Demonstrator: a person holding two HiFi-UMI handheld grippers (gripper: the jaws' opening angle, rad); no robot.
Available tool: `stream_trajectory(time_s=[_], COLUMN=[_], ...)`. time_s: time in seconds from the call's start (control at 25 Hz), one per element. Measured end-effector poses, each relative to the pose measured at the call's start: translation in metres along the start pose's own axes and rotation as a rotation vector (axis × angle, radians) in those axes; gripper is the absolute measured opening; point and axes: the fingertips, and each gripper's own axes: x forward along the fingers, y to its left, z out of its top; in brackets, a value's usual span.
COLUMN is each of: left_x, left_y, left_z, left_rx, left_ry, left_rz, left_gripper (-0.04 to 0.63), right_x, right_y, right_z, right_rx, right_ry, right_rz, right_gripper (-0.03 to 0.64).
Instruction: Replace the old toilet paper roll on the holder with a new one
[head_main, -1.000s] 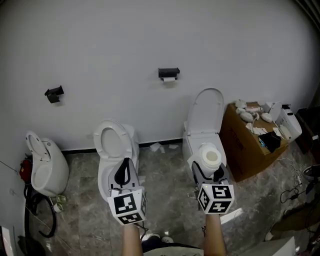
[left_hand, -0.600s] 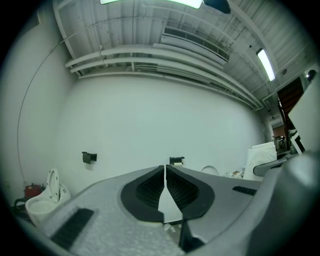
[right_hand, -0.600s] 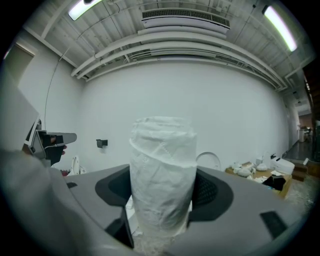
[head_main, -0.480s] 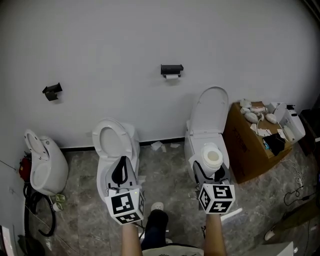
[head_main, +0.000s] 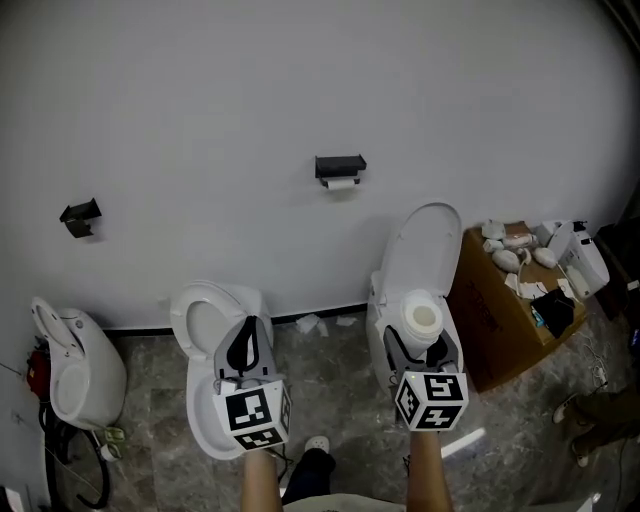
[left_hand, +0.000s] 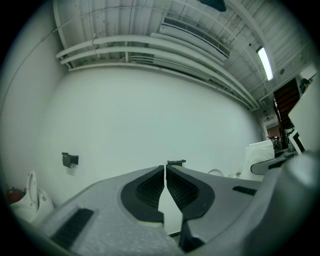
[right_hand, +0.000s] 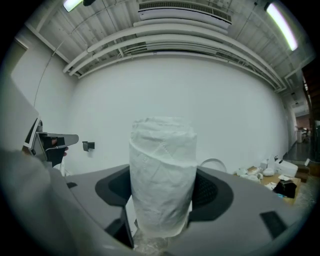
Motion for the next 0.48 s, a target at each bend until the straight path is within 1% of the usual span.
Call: stream_trajectory(time_s=[0.24, 0.48], left_x=[0.093, 0.157], left_y=[0.023, 0.037], left_z=[0.014, 0.009], left_rx=[0.005, -0.006], left_ry=[-0.026, -0.016], left_rz=[-0.033, -0.035], left_gripper=[0.015, 0.015], right_x=[0.087, 0.147], right_y=[-0.002, -0.009], right_z=[0.025, 0.031], right_rx=[-0.001, 0.0], right_ry=[-0.013, -0.001], right_rz=[-0.027, -0.036], right_gripper=[0.308, 0.307])
